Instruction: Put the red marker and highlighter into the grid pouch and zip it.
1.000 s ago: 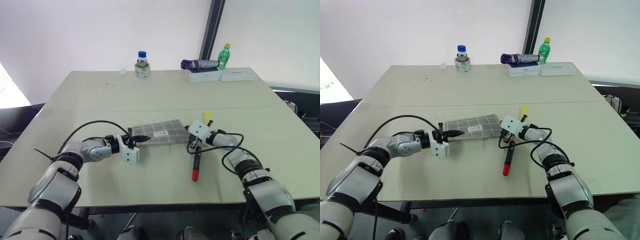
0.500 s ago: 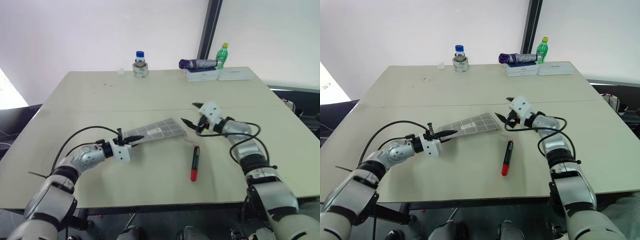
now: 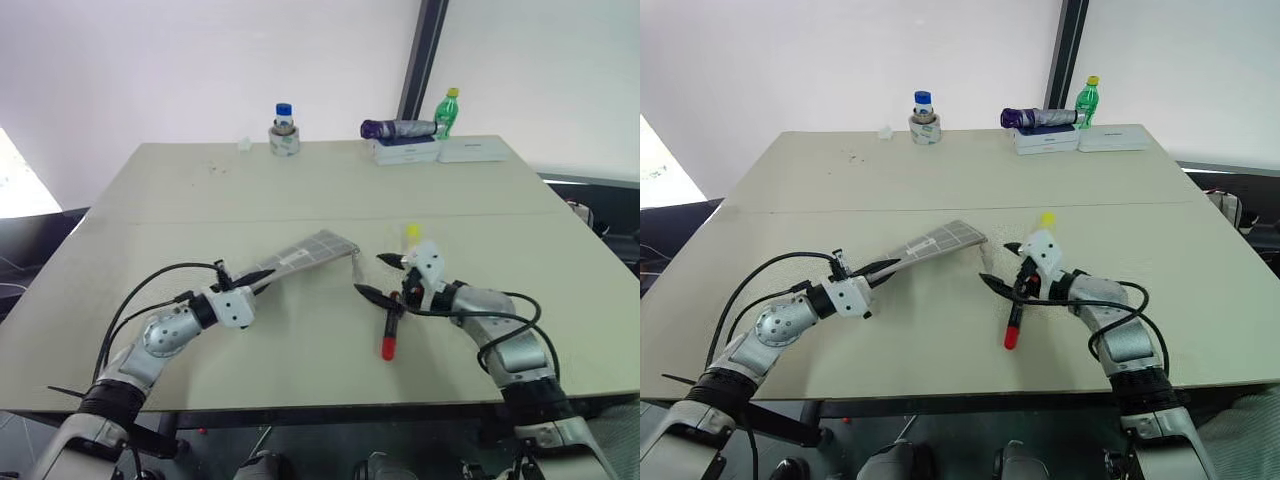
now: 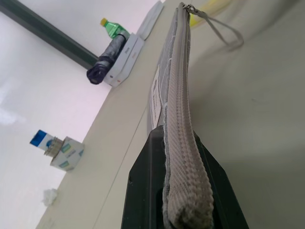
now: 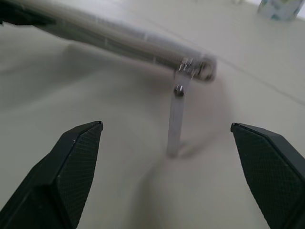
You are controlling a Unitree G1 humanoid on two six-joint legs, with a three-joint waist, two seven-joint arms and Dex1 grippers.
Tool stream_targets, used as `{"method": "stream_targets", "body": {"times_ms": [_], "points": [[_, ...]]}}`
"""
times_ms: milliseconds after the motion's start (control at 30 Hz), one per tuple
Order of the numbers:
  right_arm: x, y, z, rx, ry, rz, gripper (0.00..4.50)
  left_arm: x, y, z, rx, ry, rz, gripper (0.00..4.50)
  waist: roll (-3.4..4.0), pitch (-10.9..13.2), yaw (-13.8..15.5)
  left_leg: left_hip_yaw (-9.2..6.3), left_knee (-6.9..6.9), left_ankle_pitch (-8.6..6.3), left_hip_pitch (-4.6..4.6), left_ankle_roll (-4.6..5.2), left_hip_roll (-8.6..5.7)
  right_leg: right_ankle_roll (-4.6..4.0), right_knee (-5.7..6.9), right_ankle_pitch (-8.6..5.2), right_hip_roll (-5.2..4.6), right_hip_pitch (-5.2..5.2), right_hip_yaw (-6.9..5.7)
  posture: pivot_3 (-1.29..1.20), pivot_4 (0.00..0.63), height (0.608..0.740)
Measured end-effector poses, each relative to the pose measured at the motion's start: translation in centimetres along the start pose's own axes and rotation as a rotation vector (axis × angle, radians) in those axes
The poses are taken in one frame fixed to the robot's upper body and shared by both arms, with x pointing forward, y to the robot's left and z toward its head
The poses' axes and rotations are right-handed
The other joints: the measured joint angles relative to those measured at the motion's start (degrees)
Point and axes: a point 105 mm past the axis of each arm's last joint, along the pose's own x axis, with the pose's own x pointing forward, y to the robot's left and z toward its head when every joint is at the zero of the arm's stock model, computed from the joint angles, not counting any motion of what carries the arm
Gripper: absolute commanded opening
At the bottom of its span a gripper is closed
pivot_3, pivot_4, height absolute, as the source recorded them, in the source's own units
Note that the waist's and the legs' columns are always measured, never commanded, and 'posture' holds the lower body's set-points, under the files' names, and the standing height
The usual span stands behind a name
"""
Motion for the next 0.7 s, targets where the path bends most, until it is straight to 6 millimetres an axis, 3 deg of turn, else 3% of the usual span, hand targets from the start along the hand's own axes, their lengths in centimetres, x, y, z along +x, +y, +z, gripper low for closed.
{"method": "stream_targets", "body": {"times_ms": [133,333,433,633,700], "points": [[1.3,-0.6,0.6,0.043,-0.005,-0.042,4.47,0.1,0.1,0.8,0.025,-0.022,0.001,0.0,-0.01,0.0,0.1,0.01,0.04,0.03,-0.03,-0.05,0.0,0.0,0.0,0.0,0.01,0.0,-0.01,0.0,0.15,0.74],[3.0,0.3,0.9,0.212,-0.057,-0.055,4.47,-0.3,0.2,1.0,0.031,-0.014,0.013,0.0,0.0,0.0,0.1,0.02,0.04,0.04,-0.05,-0.07,0.0,0.0,0.0,0.0,0.01,-0.01,-0.01,0.0,0.15,0.74],[3.5,0.6,0.8,0.249,-0.055,-0.054,3.18,-0.2,0.2,1.2,0.037,-0.017,0.013,0.0,0.0,0.0,0.2,0.02,0.04,0.0,-0.05,-0.01,0.0,0.0,-0.01,0.0,0.01,-0.01,-0.01,0.0,0.15,0.74],[3.6,0.5,0.5,0.266,-0.045,-0.066,0.02,-0.2,0.4,1.2,0.038,-0.01,0.022,0.0,-0.01,0.0,0.0,0.02,0.02,-0.01,-0.06,0.0,0.01,0.0,-0.01,0.0,0.01,-0.04,-0.01,0.0,0.15,0.74],[3.7,0.7,0.7,0.269,-0.05,-0.063,0.02,-0.2,0.5,1.2,0.038,-0.01,0.023,0.0,-0.01,0.0,0.0,0.03,0.01,-0.01,-0.06,0.0,0.01,0.0,-0.01,0.0,0.01,-0.05,-0.01,0.0,0.15,0.74]]}}
